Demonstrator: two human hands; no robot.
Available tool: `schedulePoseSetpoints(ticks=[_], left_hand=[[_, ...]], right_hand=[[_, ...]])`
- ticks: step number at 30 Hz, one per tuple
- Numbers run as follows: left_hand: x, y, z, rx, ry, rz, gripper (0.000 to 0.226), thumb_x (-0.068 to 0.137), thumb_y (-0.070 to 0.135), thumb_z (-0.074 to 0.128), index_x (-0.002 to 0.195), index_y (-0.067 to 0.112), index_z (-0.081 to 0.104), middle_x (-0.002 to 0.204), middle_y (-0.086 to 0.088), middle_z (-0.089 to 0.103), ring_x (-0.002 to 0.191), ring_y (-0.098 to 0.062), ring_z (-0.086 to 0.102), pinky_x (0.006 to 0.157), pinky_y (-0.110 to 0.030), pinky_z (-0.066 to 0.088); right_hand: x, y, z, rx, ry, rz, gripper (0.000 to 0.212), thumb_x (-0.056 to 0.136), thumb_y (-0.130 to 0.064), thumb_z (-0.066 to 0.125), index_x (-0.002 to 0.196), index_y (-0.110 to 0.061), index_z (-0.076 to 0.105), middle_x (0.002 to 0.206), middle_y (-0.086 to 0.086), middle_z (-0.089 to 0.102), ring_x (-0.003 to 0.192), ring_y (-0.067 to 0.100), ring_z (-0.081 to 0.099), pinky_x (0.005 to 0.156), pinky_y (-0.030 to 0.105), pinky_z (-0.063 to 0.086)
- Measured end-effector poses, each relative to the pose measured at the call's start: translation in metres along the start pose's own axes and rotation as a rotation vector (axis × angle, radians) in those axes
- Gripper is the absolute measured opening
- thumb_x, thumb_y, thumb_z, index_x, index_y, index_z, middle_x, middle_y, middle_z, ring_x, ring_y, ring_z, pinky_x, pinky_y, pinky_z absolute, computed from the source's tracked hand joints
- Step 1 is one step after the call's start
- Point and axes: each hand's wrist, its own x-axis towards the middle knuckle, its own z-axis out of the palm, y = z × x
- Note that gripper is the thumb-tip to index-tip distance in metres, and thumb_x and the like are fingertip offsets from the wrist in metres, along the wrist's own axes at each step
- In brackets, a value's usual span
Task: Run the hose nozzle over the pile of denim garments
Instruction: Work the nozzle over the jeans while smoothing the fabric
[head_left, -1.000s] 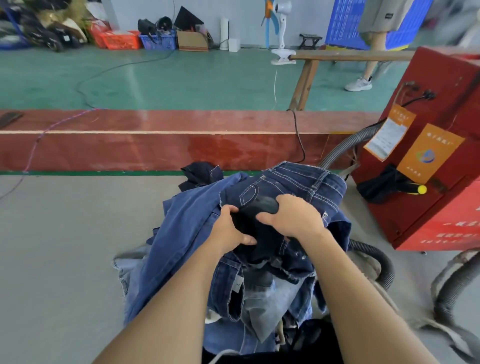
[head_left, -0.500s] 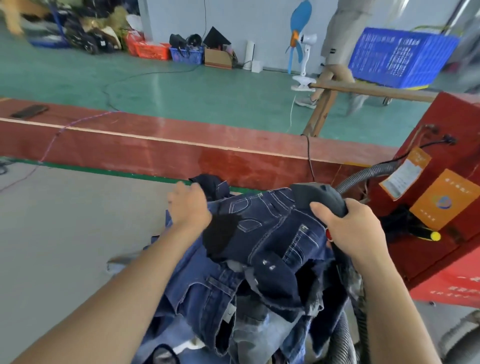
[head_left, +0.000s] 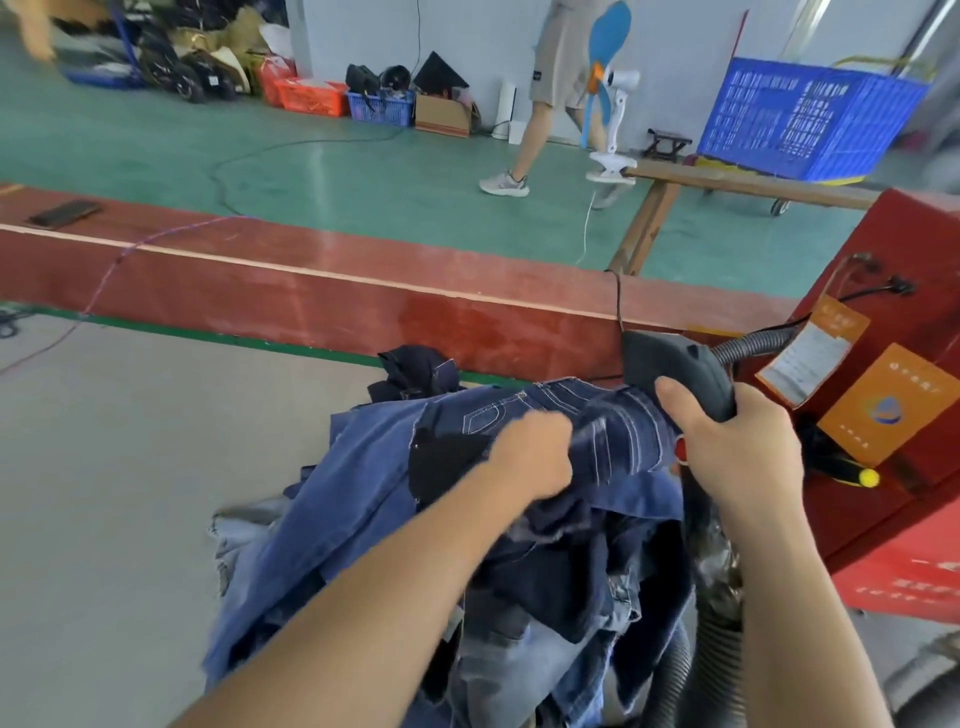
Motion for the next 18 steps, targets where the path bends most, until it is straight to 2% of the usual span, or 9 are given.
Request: schedulePoseSetpoints(ticks=[3,6,8,10,11,13,15,16,18], left_hand=[[0.000,-0.008,-0.052,0.110,0.295,0.013,0.034,0.091,0.000,0.046,0.119,0.012,0.061,0.111,-0.012,0.066,0.101,-0.035,0.062,0.072,-0.039,0.046],[-0.006,-0.009,-0.074,0.162,0.453,0.181,0.040,0.089,-0.002,0.047,0.121,0.015,0.064,0.120,-0.007,0.065,0.111,-0.031,0.059,0.097,-0.044,0.043],[-0.014,-0.015,-0.071,0.027,0.203,0.279,0.052,0.087,-0.005,0.044,0.128,0.020,0.062,0.133,-0.002,0.060,0.110,-0.019,0.062,0.104,-0.040,0.041],[-0.024,-0.023,-0.057,-0.068,-0.338,0.194,0.058,0.088,-0.004,0.045,0.138,0.024,0.054,0.145,0.005,0.048,0.084,0.003,0.067,0.082,-0.026,0.054],[-0.029,-0.026,-0.049,0.026,-0.601,0.143,0.055,0.090,0.002,0.051,0.141,0.023,0.050,0.148,0.006,0.044,0.087,0.007,0.065,0.081,-0.022,0.053],[-0.028,-0.031,-0.032,0.275,-0.809,0.085,0.045,0.091,0.029,0.063,0.133,0.014,0.057,0.139,0.000,0.051,0.112,-0.012,0.058,0.096,-0.031,0.047],[-0.027,-0.022,-0.020,0.192,-0.571,0.058,0.039,0.089,0.048,0.063,0.092,0.009,0.066,0.092,-0.007,0.062,0.082,-0.024,0.058,0.075,-0.037,0.048],[-0.027,-0.014,-0.012,0.112,-0.384,0.054,0.049,0.087,0.057,0.060,0.085,0.008,0.063,0.081,-0.008,0.060,0.072,-0.024,0.055,0.068,-0.036,0.046],[-0.029,0.003,0.012,-0.047,-0.195,0.065,0.075,0.078,0.073,0.056,0.121,0.011,0.054,0.112,-0.013,0.061,0.102,-0.030,0.057,0.089,-0.047,0.045]], right_hand=[[0.003,0.001,-0.008,0.050,0.073,0.012,0.041,0.083,-0.053,0.065,0.073,-0.016,0.051,0.067,0.001,0.056,0.062,0.023,0.053,0.056,0.033,0.037],[0.005,0.003,-0.011,0.086,0.137,0.023,0.042,0.083,-0.054,0.063,0.078,-0.014,0.054,0.069,0.001,0.056,0.063,0.024,0.052,0.061,0.035,0.040],[0.005,0.002,-0.012,0.085,0.142,0.029,0.042,0.084,-0.054,0.062,0.078,-0.014,0.053,0.070,0.001,0.056,0.062,0.024,0.052,0.061,0.035,0.040],[0.004,0.002,-0.010,0.061,0.122,0.035,0.043,0.085,-0.054,0.062,0.073,-0.015,0.049,0.068,0.002,0.054,0.060,0.021,0.051,0.054,0.032,0.035],[0.003,0.002,-0.008,0.040,0.108,0.031,0.043,0.085,-0.054,0.062,0.071,-0.015,0.048,0.067,0.001,0.054,0.059,0.019,0.050,0.051,0.030,0.033],[0.002,0.001,-0.003,-0.005,0.070,0.009,0.043,0.085,-0.053,0.062,0.073,-0.014,0.048,0.068,0.001,0.055,0.059,0.016,0.050,0.050,0.027,0.031],[0.001,-0.001,0.003,-0.043,0.031,-0.010,0.042,0.085,-0.053,0.062,0.077,-0.013,0.051,0.070,0.000,0.056,0.060,0.014,0.050,0.050,0.026,0.031],[0.000,-0.002,0.006,-0.055,0.012,-0.017,0.041,0.085,-0.053,0.061,0.079,-0.014,0.052,0.070,-0.001,0.056,0.061,0.013,0.050,0.050,0.026,0.031],[-0.002,-0.004,0.012,-0.073,-0.028,-0.024,0.039,0.085,-0.054,0.061,0.080,-0.016,0.052,0.071,-0.003,0.057,0.062,0.011,0.051,0.050,0.025,0.031]])
